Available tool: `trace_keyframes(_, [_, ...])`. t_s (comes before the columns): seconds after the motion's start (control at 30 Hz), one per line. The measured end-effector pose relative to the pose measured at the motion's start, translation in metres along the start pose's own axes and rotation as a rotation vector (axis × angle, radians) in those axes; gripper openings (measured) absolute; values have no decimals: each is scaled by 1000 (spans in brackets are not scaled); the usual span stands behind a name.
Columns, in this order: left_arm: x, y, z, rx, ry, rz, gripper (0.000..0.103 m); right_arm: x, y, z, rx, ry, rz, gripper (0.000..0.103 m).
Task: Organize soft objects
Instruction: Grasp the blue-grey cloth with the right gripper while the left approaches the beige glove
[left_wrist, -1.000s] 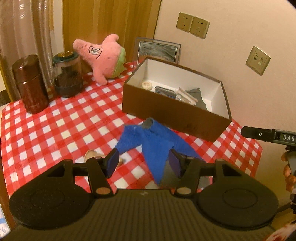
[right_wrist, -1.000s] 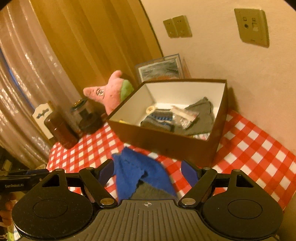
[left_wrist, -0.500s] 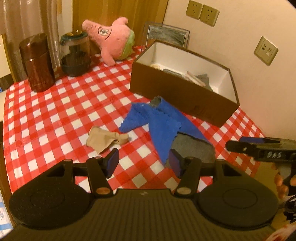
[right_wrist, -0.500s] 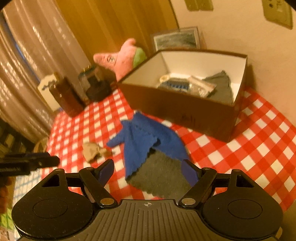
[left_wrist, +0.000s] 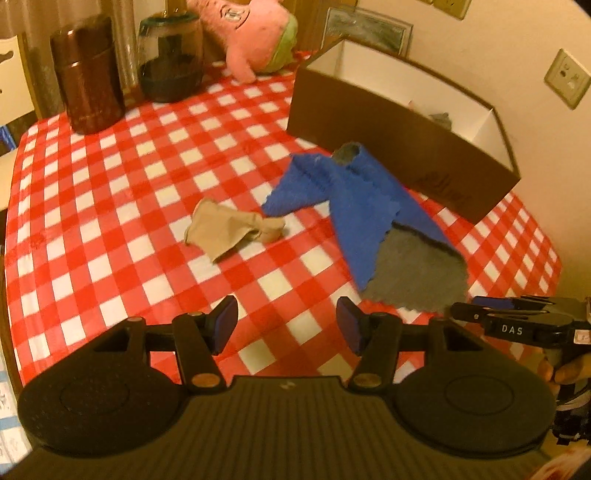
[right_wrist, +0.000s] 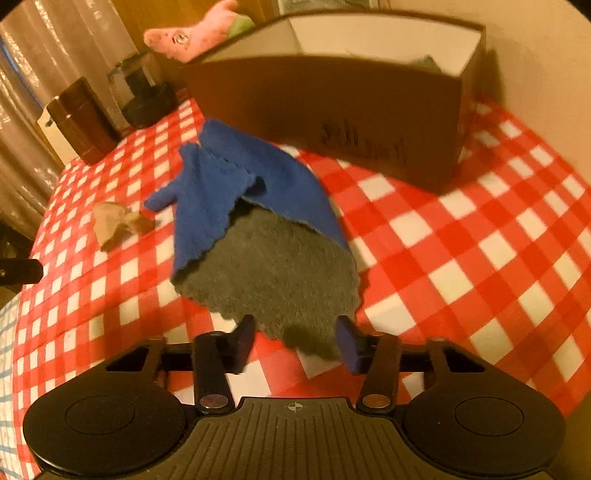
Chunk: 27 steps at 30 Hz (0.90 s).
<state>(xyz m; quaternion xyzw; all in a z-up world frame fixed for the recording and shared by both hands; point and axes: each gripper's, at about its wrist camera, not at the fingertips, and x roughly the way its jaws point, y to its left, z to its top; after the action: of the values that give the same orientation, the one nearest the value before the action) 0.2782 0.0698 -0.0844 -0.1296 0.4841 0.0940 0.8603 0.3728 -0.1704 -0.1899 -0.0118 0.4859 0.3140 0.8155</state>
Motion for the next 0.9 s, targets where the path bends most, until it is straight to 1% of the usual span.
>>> trace_keyframes(0.07, [4,2,-2,-2,8,5,56,5,-2,-2,15,15,-19,42])
trace_keyframes(0.23, [13,9,-3,-16,19,19,56,8,-1,-6,-14,-18,-68,42])
trace_keyframes(0.3, [17,12,-2,-21,19,28,56,10,5,-7,-51,-32,-81,42])
trace_keyframes(0.37, [21,16,-2,-28,25,36,56,13,13,-9,-120,-42,-111,41])
trace_keyframes(0.43, [24,19,-1,-36,29,40,56,17,22,-14,-199,-52,-145,34])
trace_keyframes(0.47, [26,21,-1,-39,31,42,56,17,24,-15,-221,-60,-131,23])
trace_keyframes(0.5, [27,22,-1,-41,33,43,56,18,25,-16,-229,-63,-120,17])
trace_keyframes(0.53, [28,23,-1,-43,35,44,56,19,27,-17,-243,-65,-121,14])
trace_keyframes(0.57, [29,23,-1,-44,37,44,56,19,29,-17,-254,-63,-114,7])
trace_keyframes(0.6, [30,24,-1,-47,39,42,56,20,30,-17,-257,-57,-103,4])
trace_keyframes(0.7, [33,25,0,-54,44,39,56,21,30,-14,-253,-42,-97,3])
trace_keyframes(0.77, [33,27,0,-57,43,36,56,16,29,-8,-229,-43,-76,3])
trace_keyframes(0.83, [33,28,2,-62,39,36,56,4,32,3,-220,-78,-37,3])
trace_keyframes(0.9, [33,31,4,-65,35,36,56,-12,41,18,-227,-139,4,3])
